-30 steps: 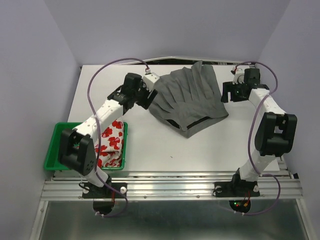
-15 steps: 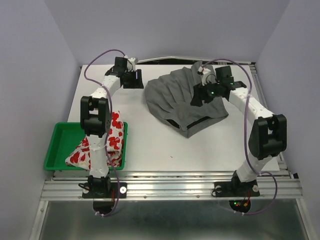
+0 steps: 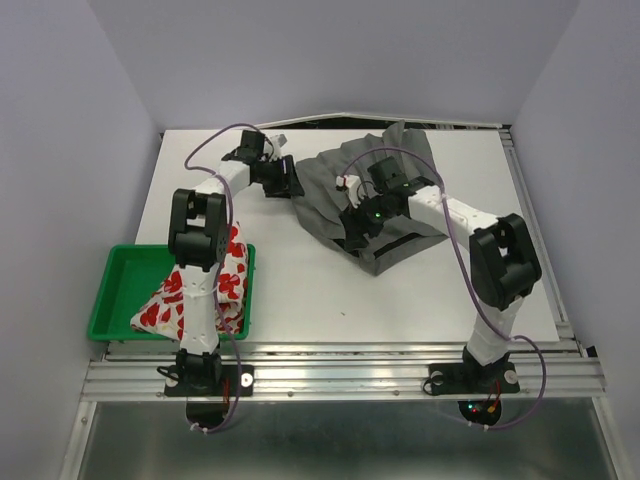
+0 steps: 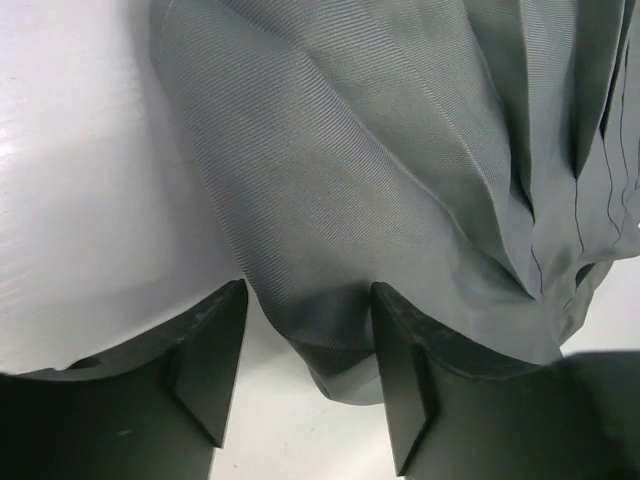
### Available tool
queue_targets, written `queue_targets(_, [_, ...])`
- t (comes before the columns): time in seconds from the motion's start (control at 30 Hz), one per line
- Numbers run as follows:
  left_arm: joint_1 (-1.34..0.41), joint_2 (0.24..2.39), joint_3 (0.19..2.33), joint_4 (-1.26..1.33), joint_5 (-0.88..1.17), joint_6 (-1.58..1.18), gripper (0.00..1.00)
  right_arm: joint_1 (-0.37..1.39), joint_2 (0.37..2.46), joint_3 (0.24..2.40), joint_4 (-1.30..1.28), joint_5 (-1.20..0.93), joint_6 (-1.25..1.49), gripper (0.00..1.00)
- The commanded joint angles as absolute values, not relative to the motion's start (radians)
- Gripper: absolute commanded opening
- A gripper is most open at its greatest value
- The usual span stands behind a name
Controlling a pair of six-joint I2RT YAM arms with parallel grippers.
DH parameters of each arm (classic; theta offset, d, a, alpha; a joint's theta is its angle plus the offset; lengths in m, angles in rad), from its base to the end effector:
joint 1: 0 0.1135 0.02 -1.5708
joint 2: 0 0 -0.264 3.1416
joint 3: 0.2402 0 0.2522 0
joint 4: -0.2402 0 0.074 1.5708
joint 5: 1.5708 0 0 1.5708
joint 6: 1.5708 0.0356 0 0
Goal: Fold and stack the skirts
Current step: Flatten the skirt out
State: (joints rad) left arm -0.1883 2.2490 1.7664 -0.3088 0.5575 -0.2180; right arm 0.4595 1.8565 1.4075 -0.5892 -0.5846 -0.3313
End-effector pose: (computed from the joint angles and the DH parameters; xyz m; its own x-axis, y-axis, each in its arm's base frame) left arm 0.4913 -0.1128 0.1844 -0.7956 -0.0352 -0.6048 0.3606 0.7747 -0.5195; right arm 0.3442 0.1922 0.2252 -0.5282 -0.5640 -0.6348 -0.8384 0.4650 0.2844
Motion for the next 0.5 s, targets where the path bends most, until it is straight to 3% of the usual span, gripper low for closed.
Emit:
queue_targets(0.0, [-0.184,2.252,1.764,-0.258,0.623,-0.264,0.59,0.495,1.868,1.404,-0.597,-0.537,-0.360,0.69])
queue_targets(0.03, [-0.184,2.256,1.769,-0.256,0.623,-0.268,0.57,0.495,1.874,1.402,-0.592,-0.529,-0.359,0.66])
queue_targets(0.13, [-0.184,2.267,1.801,-0.255,0.623,-0.264,0.31,0.495,1.897,1.402,-0.588,-0.493,-0.356,0.48])
queue_targets(0.17, [-0.184,2.241,1.801,-0.227,0.598,-0.265,0.10,0.495,1.898,1.399,-0.588,-0.477,-0.356,0.33])
queue_targets(0.2, [-0.186,2.220,1.798,-0.207,0.579,-0.276,0.04,0.495,1.894,1.396,-0.586,-0.469,-0.356,0.23])
queue_targets(0.27, [-0.195,2.175,1.807,-0.181,0.493,-0.282,0.00,0.495,1.882,1.378,-0.578,-0.457,-0.353,0.01])
queue_targets(0.43, [-0.380,2.083,1.942,-0.245,0.153,-0.130,0.00,0.470,1.807,1.332,-0.574,-0.434,-0.348,0.01])
queue_targets(0.47, [-0.426,2.101,2.007,-0.286,-0.002,-0.094,0.00,0.450,1.795,1.315,-0.575,-0.439,-0.347,0.01])
